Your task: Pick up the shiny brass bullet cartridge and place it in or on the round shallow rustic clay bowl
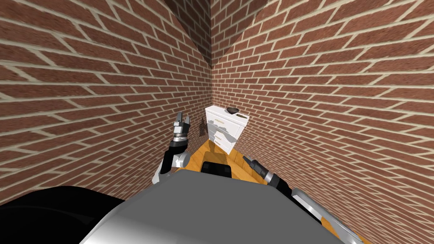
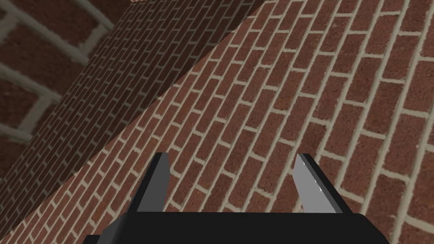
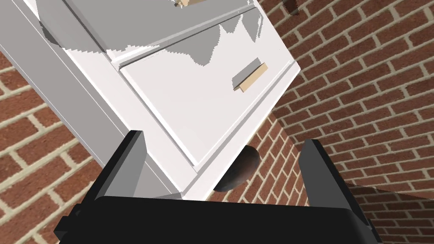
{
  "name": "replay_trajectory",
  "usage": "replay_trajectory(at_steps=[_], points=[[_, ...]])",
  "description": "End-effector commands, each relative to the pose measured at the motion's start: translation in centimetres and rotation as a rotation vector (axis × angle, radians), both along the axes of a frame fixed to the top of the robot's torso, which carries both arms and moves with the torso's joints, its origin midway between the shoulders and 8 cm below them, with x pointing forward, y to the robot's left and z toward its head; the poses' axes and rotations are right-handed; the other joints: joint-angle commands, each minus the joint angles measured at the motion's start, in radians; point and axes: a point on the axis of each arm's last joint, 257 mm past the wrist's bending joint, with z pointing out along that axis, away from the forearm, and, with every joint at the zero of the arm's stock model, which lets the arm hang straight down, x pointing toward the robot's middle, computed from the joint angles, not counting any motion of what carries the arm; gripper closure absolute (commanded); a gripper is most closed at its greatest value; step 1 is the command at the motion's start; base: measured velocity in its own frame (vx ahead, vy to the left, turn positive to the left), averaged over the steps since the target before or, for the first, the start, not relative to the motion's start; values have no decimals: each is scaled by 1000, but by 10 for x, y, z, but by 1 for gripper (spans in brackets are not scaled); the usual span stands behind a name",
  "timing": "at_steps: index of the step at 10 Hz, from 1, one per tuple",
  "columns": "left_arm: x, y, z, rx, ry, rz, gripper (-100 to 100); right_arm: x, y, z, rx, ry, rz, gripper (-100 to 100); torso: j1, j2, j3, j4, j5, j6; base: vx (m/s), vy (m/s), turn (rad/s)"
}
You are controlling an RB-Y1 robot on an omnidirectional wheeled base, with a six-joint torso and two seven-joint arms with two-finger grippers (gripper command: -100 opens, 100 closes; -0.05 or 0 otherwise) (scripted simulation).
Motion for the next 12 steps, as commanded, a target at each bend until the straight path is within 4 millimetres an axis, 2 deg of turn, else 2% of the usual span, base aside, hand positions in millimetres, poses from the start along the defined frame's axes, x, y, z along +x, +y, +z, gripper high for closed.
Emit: replay_trajectory(at_steps=[1, 2, 3, 4, 5, 8, 9, 12], points=[[0, 0, 0, 0, 0, 0, 0, -10, -10, -9, -52, 24, 36, -100, 0, 0, 0, 0, 0, 0, -34, -18, 19], [0, 0, 0, 0, 0, 0, 0, -11, -12, -9, -61, 27, 43, -100, 0, 0, 0, 0, 0, 0, -19, -14, -3], [0, 0, 0, 0, 0, 0, 0, -25, -25, -25, -112, 63, 76, -100, 0, -1, 0, 0, 0, 0, -37, -16, 41], [0, 0, 0, 0, 0, 0, 0, -27, -32, -24, -144, 71, 98, -100, 0, 0, 0, 0, 0, 0, -36, -16, 30], [0, 0, 0, 0, 0, 0, 0, -40, -45, -37, -184, 104, 126, -100, 0, 0, 0, 0, 0, 0, -34, -20, 56], [0, 0, 0, 0, 0, 0, 0, -42, -56, -36, -229, 115, 156, -100, 1, -2, -1, 0, 0, 0, -12, -7, 6], [0, 0, 0, 0, 0, 0, 0, -54, -72, -45, -274, 150, 187, -100, 1, -2, -1, 0, 0, 0, -8, -2, 67], [0, 0, 0, 0, 0, 0, 0, -66, -104, -49, -369, 196, 252, -100, 0, -2, -1, 0, 0, 0, -8, -11, 44]])
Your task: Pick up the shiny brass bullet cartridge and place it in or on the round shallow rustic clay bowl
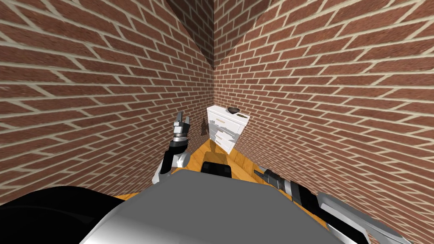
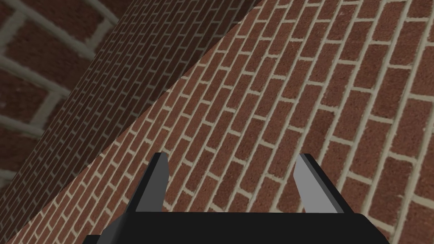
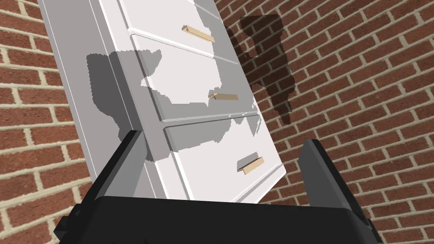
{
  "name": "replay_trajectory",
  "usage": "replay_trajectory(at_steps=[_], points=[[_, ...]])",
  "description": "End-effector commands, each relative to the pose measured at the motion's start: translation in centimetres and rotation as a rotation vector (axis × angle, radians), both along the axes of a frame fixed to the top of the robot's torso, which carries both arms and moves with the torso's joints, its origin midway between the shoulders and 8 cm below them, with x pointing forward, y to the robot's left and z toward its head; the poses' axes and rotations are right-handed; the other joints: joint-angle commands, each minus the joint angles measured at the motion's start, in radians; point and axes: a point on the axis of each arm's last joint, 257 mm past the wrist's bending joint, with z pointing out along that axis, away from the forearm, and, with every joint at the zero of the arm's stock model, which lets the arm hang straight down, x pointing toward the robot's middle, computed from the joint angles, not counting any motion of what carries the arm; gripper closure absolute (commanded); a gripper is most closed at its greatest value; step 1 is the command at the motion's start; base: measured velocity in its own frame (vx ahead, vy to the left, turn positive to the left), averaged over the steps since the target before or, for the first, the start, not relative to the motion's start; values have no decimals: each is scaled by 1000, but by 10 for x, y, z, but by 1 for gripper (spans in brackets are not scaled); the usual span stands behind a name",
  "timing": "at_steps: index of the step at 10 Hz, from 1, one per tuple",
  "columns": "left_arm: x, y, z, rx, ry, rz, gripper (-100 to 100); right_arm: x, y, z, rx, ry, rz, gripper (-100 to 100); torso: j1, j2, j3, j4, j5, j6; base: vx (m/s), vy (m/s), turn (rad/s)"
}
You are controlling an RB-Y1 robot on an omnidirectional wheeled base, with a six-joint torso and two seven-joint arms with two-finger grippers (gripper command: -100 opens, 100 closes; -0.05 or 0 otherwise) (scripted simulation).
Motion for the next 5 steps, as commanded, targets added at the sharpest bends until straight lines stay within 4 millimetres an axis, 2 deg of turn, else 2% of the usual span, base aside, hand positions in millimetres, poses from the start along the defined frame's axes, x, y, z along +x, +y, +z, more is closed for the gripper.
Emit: replay_trajectory(at_steps=[1, 2, 4, 5], points=[[0, 0, 0, 0, 0, 0, 0, -2, -12, 1, -35, 13, 26, -100, 0, 0, 0, 0, 0, 0, -2, -6, -1], [0, 0, 0, 0, 0, 0, 0, -11, -30, -3, -75, 44, 50, -100, 0, 0, 0, 0, 0, 0, 5, -4, 63], [0, 0, 0, 0, 0, 0, 0, -11, -40, 1, -110, 53, 75, -100, 0, -1, 0, 0, 0, 0, 3, -3, 24], [0, 0, 0, 0, 0, 0, 0, -19, -59, 0, -150, 84, 98, -100, 1, -1, 0, 0, 0, 0, 12, -1, 68]])
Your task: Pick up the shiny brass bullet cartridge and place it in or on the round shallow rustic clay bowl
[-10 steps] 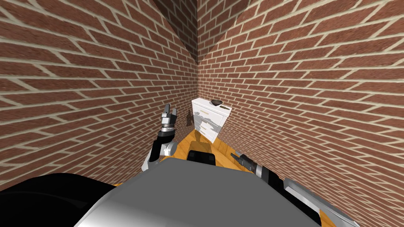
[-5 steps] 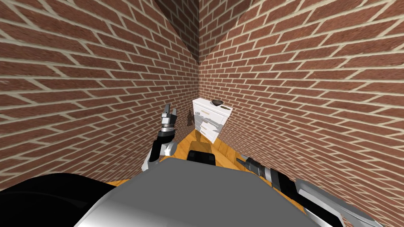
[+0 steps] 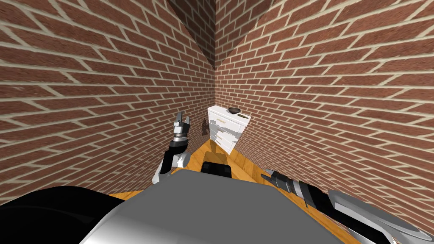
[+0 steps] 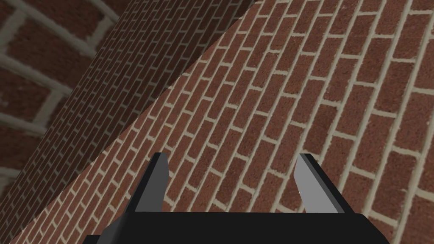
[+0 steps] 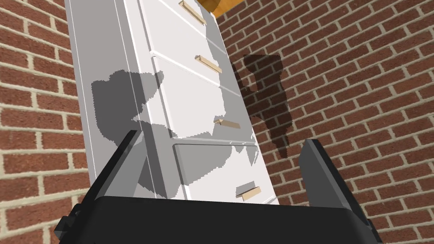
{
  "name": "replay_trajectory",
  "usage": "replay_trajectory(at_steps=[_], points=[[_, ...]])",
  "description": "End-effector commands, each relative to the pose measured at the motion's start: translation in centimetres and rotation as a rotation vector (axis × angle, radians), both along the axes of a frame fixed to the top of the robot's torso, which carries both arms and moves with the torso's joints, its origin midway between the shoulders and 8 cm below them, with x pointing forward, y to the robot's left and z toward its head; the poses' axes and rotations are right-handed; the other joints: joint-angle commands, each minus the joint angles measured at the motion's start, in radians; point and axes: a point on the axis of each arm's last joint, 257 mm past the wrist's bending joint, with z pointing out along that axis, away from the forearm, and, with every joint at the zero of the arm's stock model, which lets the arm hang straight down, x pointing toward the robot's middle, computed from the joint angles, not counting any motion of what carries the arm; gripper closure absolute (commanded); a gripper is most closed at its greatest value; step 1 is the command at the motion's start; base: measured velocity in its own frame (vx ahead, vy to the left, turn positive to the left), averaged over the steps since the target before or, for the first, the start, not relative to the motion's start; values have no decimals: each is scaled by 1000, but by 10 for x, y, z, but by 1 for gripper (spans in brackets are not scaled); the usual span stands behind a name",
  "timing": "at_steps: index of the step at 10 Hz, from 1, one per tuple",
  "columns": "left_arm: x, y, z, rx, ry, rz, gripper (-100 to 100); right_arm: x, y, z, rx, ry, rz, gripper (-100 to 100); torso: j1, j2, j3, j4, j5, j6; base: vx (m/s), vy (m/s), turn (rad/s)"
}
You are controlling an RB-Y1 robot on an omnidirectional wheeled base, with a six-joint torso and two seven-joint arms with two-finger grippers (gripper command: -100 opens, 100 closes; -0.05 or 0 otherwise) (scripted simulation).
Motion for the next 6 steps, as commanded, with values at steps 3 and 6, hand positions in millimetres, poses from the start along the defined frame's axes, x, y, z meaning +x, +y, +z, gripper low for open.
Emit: replay_trajectory(at_steps=[3, 6], points=[[0, 0, 0, 0, 0, 0, 0, -11, -38, 6, -90, 54, 54, -100, 0, 0, 0, 0, 0, 1, 16, -2, 48], [0, 0, 0, 0, 0, 0, 0, -12, -70, 20, -173, 94, 103, -100, 0, -2, -1, 0, 0, 0, 33, 2, 67]])
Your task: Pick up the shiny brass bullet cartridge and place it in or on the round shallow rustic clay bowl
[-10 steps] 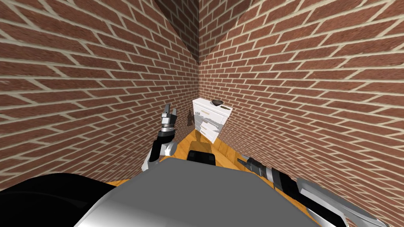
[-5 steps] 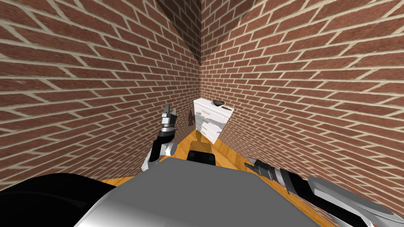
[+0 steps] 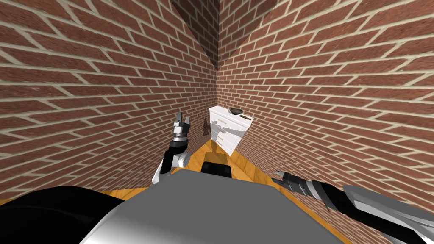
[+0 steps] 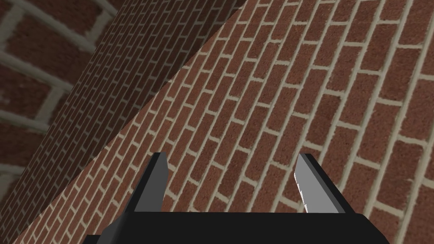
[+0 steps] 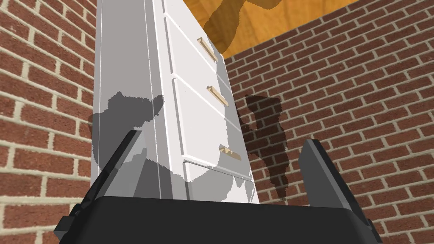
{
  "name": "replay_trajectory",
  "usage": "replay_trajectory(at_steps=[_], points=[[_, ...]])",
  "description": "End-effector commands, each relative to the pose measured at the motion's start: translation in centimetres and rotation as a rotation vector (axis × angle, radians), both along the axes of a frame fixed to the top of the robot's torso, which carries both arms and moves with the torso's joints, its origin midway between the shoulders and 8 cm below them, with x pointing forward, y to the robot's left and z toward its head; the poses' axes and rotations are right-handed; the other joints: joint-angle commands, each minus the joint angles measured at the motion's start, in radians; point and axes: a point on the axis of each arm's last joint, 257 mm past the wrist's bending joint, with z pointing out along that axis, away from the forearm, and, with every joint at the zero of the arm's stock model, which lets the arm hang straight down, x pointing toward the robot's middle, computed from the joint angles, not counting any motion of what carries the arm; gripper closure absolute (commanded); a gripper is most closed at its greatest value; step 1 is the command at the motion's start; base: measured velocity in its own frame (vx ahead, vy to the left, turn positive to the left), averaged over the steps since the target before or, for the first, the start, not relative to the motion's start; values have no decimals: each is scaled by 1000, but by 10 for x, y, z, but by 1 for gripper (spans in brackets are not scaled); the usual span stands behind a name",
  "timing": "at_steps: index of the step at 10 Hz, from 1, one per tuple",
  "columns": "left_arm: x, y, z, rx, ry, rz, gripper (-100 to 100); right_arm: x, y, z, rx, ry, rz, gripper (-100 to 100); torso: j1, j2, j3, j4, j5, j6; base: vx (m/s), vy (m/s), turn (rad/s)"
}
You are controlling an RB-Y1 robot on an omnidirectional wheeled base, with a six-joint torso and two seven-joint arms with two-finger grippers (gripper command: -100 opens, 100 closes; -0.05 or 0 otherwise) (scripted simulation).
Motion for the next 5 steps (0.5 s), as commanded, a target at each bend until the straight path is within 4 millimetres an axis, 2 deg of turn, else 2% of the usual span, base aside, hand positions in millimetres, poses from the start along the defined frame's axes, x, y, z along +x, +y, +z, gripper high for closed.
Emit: replay_trajectory(at_steps=[1, 2, 5], points=[[0, 0, 0, 0, 0, 0, 0, 0, -9, 7, -29, 10, 22, -100, 0, 0, 0, 0, 0, 0, 18, -1, -8], [0, 0, 0, 0, 0, 0, 0, -3, -26, 13, -62, 36, 34, -100, 0, 1, 1, 0, 0, 0, 34, 5, 97], [0, 0, 0, 0, 0, 0, 0, 2, -55, 34, -145, 73, 78, -100, 1, -2, -1, 0, 0, -1, 60, 6, 78]])
